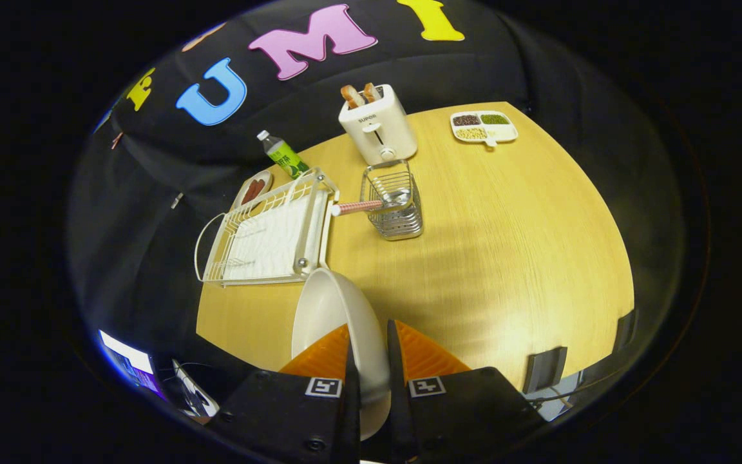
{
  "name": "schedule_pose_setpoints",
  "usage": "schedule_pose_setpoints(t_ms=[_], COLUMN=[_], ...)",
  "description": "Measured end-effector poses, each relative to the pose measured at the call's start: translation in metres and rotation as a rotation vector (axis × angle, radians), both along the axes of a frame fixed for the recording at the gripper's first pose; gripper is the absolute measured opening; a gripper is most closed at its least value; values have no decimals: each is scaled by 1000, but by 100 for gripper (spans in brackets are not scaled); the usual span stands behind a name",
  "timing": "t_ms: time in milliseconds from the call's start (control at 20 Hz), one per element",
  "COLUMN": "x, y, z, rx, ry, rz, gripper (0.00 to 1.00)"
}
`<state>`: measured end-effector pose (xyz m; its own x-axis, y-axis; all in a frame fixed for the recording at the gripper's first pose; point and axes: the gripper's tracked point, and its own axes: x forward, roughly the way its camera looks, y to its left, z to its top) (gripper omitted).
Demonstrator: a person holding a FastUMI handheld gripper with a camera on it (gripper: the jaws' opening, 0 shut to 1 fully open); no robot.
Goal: Take the plate from the dish rack, then take the spoon from the basket and place it into the plate.
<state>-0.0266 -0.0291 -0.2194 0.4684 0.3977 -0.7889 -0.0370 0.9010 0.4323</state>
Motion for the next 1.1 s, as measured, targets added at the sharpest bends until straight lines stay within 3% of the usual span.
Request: schedule_pose_setpoints(t_ms=[200,500,650,750,800,850,900,1000,1100], x=[29,51,61,68,73,76,79,87,91], y=[2,1,-8,-15,-17,-21,-25,-27,-20], z=[-39,-79,-87,-90,-88,-83,-80,-63,-45], rx=[76,94,66,34,22,4,-31,-75,-94], ry=[52,103,63,20,-16,-66,-117,-233,-343], rz=[-39,35,49,57,66,81,92,118,150], gripper=[23,23,25,37,62,70,85,99,99])
